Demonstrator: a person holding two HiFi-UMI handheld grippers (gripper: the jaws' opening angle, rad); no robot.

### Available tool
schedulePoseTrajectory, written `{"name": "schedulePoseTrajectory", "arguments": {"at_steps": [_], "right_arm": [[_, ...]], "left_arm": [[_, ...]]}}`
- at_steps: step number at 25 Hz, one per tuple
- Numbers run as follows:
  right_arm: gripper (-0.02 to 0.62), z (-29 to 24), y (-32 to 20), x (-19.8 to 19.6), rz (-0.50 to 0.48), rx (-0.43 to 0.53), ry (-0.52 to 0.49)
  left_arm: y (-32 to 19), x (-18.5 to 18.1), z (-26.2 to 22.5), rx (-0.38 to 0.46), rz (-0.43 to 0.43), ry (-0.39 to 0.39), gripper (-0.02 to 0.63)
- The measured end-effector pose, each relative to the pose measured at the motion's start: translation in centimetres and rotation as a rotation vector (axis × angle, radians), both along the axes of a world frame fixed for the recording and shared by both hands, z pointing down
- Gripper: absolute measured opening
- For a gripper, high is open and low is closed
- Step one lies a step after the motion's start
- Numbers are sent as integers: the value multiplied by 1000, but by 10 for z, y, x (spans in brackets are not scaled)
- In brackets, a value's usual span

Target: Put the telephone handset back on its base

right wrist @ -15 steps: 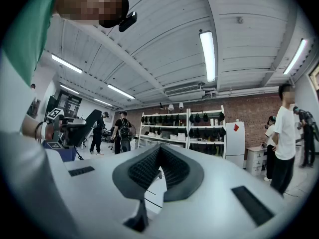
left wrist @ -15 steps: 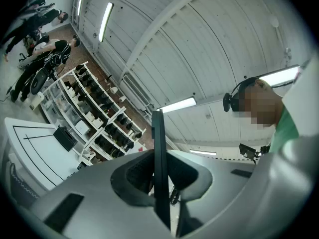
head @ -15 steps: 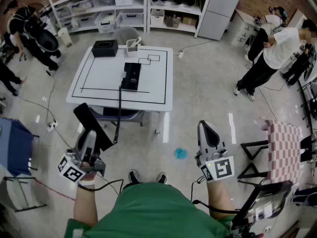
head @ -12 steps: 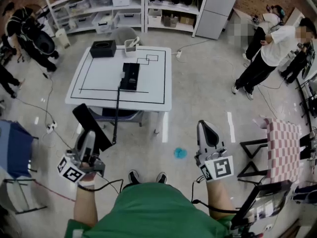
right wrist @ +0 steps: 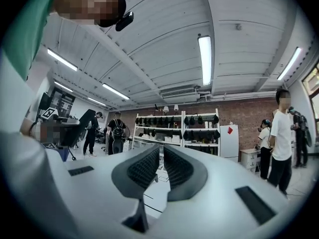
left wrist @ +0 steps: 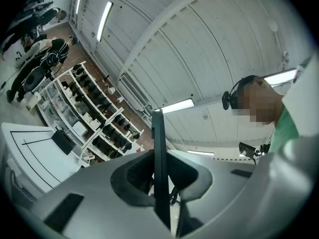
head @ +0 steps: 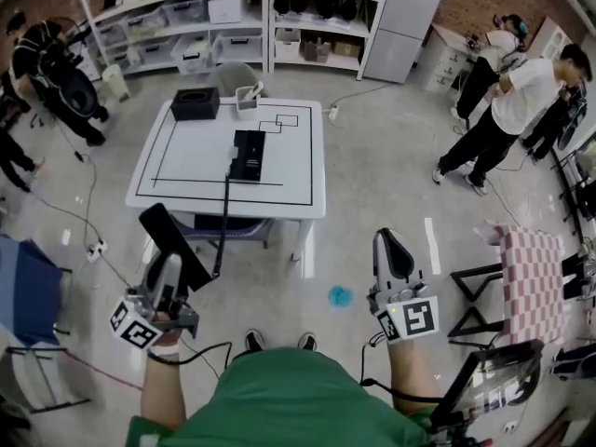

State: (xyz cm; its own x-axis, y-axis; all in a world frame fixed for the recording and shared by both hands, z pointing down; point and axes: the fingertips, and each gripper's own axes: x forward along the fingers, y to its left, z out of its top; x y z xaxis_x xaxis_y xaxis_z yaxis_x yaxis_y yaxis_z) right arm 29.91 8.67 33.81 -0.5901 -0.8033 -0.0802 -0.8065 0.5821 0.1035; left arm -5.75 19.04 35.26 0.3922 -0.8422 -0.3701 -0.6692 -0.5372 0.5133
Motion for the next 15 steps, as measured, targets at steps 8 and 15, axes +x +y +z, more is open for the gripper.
{"name": "schedulePoseTrajectory", "arguments": {"at_steps": [8, 15], "right_arm": [[240, 0, 11, -42, -55, -47, -77], [283, 5, 14, -104, -75, -44, 22]], "left_arm": [[6, -41, 13, -5, 7, 31, 86], [7, -91, 29, -11, 28, 63, 86]]}}
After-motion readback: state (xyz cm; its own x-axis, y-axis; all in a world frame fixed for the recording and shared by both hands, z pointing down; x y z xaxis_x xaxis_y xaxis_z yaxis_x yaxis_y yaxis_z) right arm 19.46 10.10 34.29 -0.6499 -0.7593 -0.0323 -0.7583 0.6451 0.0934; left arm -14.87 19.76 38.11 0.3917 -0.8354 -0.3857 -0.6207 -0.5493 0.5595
